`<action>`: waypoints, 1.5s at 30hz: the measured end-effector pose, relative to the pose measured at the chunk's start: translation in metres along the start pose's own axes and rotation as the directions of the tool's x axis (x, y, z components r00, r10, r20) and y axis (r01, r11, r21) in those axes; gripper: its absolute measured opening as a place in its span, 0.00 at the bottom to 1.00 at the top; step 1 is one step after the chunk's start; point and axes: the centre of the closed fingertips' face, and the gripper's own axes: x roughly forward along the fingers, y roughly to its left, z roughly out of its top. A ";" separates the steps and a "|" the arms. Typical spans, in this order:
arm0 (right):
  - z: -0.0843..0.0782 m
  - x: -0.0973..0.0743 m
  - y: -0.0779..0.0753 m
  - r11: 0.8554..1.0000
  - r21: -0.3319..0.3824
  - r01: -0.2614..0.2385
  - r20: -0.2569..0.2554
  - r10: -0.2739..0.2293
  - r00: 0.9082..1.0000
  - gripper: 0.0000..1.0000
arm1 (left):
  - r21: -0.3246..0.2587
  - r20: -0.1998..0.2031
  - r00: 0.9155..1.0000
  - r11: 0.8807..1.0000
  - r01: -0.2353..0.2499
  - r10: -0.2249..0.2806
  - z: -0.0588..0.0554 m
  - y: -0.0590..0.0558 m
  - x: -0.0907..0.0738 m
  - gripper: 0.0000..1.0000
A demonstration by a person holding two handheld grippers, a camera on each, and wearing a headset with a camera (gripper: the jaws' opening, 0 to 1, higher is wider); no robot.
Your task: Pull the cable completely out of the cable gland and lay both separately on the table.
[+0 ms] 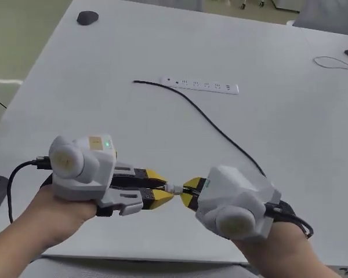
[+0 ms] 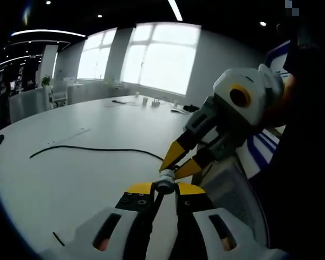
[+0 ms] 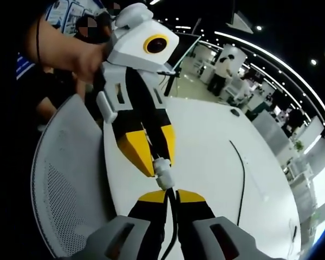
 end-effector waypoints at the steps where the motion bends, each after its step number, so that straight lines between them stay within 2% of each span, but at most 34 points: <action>1: -0.001 0.000 0.000 1.000 0.003 0.001 0.000 -0.001 1.000 0.01 | 0.001 -0.001 1.000 1.000 0.001 -0.001 0.000 0.000 0.000 0.15; 13: -0.004 0.002 -0.007 0.997 0.079 0.017 0.014 -0.018 1.000 0.00 | 0.011 0.002 1.000 1.000 -0.007 0.007 0.002 0.004 0.001 0.15; 19: -0.008 0.002 -0.015 0.991 0.131 0.038 0.013 -0.040 0.999 0.00 | 0.006 0.012 1.000 1.000 -0.011 0.011 0.006 0.008 -0.001 0.15; 24: -0.021 0.002 -0.027 0.972 0.222 0.075 -0.014 -0.074 0.997 0.00 | 0.005 0.024 1.000 1.000 -0.017 0.017 0.011 0.014 -0.003 0.15; 29: -0.037 0.002 -0.038 0.945 0.309 0.102 -0.032 -0.097 0.995 0.00 | 0.006 0.032 0.999 1.000 -0.020 0.020 0.014 0.018 -0.004 0.15; 33: -0.045 0.002 -0.044 0.933 0.340 0.118 -0.040 -0.111 0.993 0.00 | 0.005 0.036 0.999 1.000 -0.019 0.019 0.016 0.020 -0.005 0.15; 35: -0.051 0.003 -0.047 0.916 0.379 0.133 -0.046 -0.125 0.991 0.00 | 0.006 0.036 0.999 1.000 -0.019 0.019 0.016 0.020 -0.004 0.15; 38: -0.054 0.003 -0.051 0.890 0.429 0.153 -0.026 -0.157 0.987 0.00 | 0.008 0.043 0.999 1.000 -0.020 0.019 0.019 0.021 -0.003 0.15; 39: -0.056 0.003 -0.052 0.867 0.473 0.158 -0.021 -0.168 0.985 0.00 | 0.008 0.045 0.999 1.000 -0.018 0.018 0.019 0.021 -0.003 0.15; 40: -0.056 0.003 -0.053 0.853 0.499 0.156 -0.010 -0.174 0.985 0.00 | 0.006 0.044 0.999 1.000 -0.016 0.016 0.019 0.021 -0.002 0.15; 43: -0.068 0.004 -0.055 0.847 0.501 0.177 -0.032 -0.187 0.982 0.00 | 0.009 0.046 0.999 1.000 -0.019 0.018 0.020 0.021 -0.002 0.15; 44: -0.071 0.005 -0.055 0.841 0.509 0.182 -0.038 -0.189 0.981 0.00 | 0.009 0.048 0.999 1.000 -0.018 0.018 0.020 0.021 -0.002 0.15; 45: -0.076 0.005 -0.055 0.830 0.526 0.189 -0.046 -0.194 0.980 0.00 | 0.010 0.048 0.999 1.000 -0.019 0.019 0.021 0.021 -0.003 0.15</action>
